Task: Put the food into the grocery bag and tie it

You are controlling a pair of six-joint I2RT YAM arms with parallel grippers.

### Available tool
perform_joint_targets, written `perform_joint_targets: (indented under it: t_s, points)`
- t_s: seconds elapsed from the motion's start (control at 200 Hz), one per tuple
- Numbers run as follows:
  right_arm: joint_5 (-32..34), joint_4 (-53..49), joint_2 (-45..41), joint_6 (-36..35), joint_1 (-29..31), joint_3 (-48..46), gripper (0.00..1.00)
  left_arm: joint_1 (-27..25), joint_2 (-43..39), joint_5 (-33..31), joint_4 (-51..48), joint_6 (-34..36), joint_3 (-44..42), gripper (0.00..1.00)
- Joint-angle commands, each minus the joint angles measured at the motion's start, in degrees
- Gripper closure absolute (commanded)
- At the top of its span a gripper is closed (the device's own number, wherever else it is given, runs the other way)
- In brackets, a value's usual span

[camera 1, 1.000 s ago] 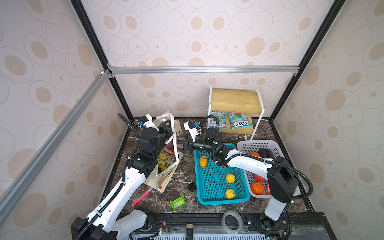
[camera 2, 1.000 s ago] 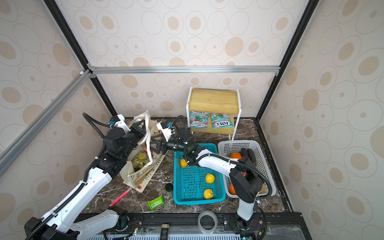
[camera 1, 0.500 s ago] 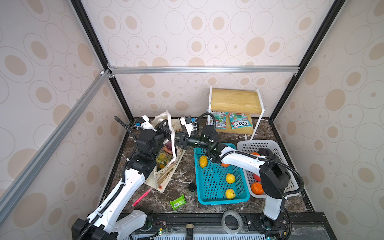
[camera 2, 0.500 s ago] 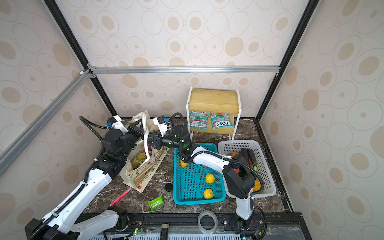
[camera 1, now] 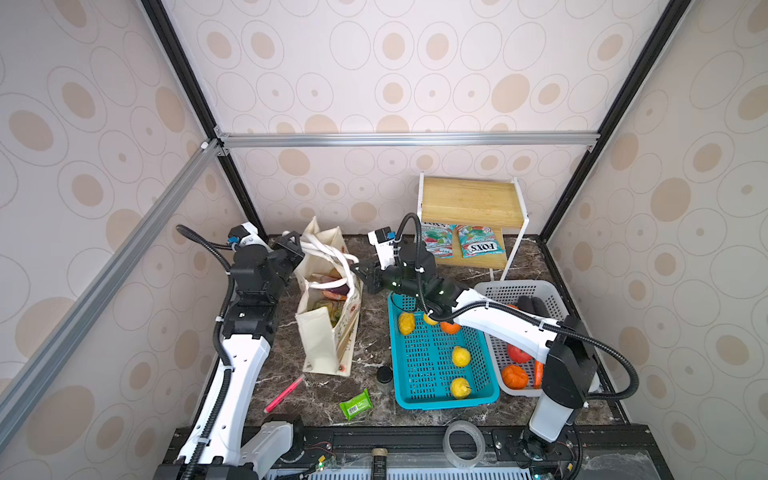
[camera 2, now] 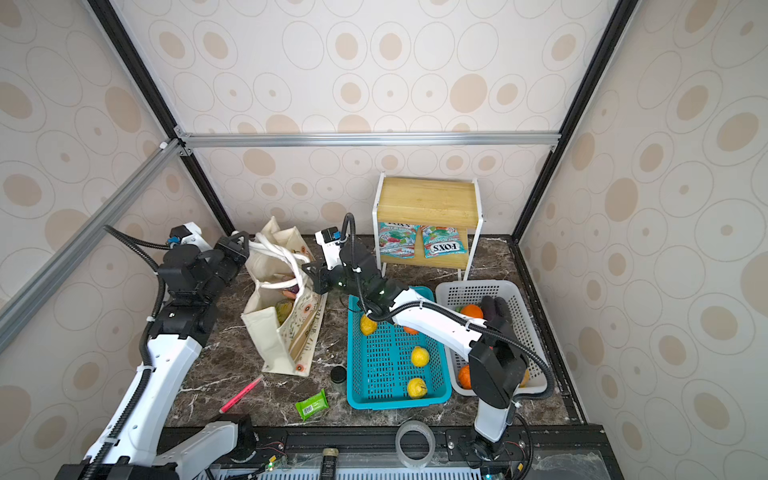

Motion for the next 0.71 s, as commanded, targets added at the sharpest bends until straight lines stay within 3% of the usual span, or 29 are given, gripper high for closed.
perform_joint_targets:
  t_s: [0.0, 0.125, 0.325, 0.535, 0.7]
  points:
    - [19.33, -12.63, -0.98, -2.64, -1.46, 4.07, 1.00, 5.53, 2.30, 0.28, 1.89, 1.13, 6.38, 1.00]
    - [29.46, -17.78, 0.91, -3.52, -1.83, 7.91, 1.00, 8.89, 5.90, -1.71, 1.02, 2.97, 10.73, 1.00]
    - [38.18, -20.85, 1.32, -2.78, -4.05, 8.25, 1.00, 15.17, 12.10, 2.62, 4.31, -1.92, 13.16, 1.00]
    - [38.92, -19.77, 0.33, -0.15, -6.22, 5.71, 1.00, 16.70, 15.41, 2.52, 7.83, -4.17, 11.72, 1.00]
    - [39.08, -18.82, 1.17, -6.46, -6.84, 10.71, 1.00, 17.82, 18.59, 0.71, 8.62, -5.50, 14.80, 1.00]
